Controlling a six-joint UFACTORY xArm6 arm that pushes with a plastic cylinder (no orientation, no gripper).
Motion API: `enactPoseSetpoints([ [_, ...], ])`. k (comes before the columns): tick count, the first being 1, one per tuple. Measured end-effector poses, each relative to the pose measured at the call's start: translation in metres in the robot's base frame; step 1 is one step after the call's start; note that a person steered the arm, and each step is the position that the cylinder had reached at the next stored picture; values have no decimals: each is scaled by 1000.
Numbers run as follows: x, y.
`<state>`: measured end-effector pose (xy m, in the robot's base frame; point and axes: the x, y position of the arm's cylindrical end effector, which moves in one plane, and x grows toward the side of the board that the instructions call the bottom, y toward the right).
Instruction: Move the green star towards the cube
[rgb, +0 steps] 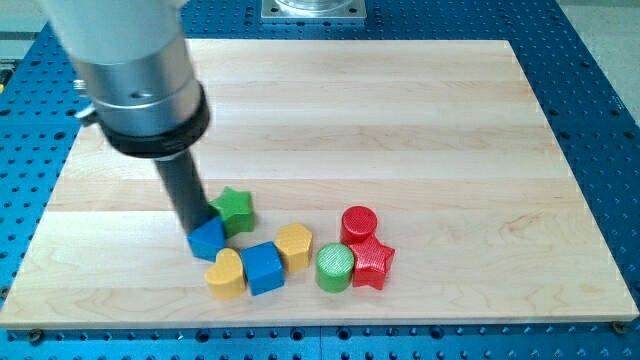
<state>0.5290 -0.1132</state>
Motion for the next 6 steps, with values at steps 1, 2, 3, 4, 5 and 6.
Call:
enactPoseSetpoints([
  [1,3,4],
  [2,-37,-35],
  [3,-86,21],
  [4,-63,27],
  [5,-63,-6],
  [6,-41,18],
])
